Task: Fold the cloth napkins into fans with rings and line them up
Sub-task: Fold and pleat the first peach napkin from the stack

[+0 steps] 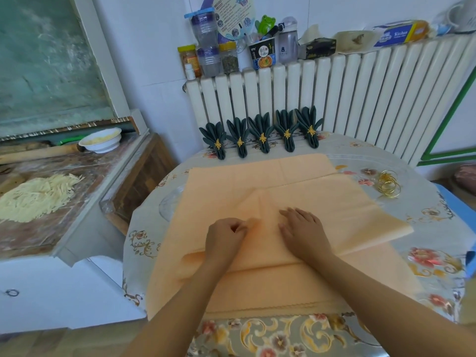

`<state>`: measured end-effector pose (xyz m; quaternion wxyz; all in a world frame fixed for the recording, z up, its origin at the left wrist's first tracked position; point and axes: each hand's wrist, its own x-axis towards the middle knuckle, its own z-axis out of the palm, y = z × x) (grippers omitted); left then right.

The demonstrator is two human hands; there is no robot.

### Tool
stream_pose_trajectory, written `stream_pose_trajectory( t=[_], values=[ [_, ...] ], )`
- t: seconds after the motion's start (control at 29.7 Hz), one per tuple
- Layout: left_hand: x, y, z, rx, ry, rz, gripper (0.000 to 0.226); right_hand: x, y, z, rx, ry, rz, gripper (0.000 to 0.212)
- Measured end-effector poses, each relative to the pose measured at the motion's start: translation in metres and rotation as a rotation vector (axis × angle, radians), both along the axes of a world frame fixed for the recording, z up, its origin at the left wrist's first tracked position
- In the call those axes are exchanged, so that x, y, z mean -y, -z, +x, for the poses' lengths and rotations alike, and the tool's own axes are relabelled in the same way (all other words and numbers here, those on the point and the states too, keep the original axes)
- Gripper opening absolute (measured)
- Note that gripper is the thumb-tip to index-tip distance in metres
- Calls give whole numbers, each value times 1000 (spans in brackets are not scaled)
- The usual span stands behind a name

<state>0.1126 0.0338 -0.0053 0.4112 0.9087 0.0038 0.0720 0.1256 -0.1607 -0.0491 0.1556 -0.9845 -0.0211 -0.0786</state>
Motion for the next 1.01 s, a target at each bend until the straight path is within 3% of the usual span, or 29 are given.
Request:
stream_pose_trajectory(
  t=[0.13,0.3,0.47,0.61,0.77,0.88,0.94,1.01],
  values=[
    [19,11,-21,16,119,221,15,3,0,-5,51,-14,55,70],
    [33,17,-28,87,140,247,19,1,-4,-10,122,-60,181,65],
    [46,12,-35,127,142,163,17,5,-22,-13,-166,-8,451,63],
    [43,9,-34,30,190,42,22,1,-38,-3,-442,1,361,49],
    [20,0,-37,3,253,34,27,4,-41,1,-514,-44,305,34],
    [1,4,-30,117,151,286,40,7,-40,-2,-507,-72,355,27],
    [-10,8,-26,62,126,499,47,10,-39,-5,-505,-82,387,25],
    [-17,13,-24,-69,160,581,51,11,-41,-10,-497,-108,428,27]
  ],
)
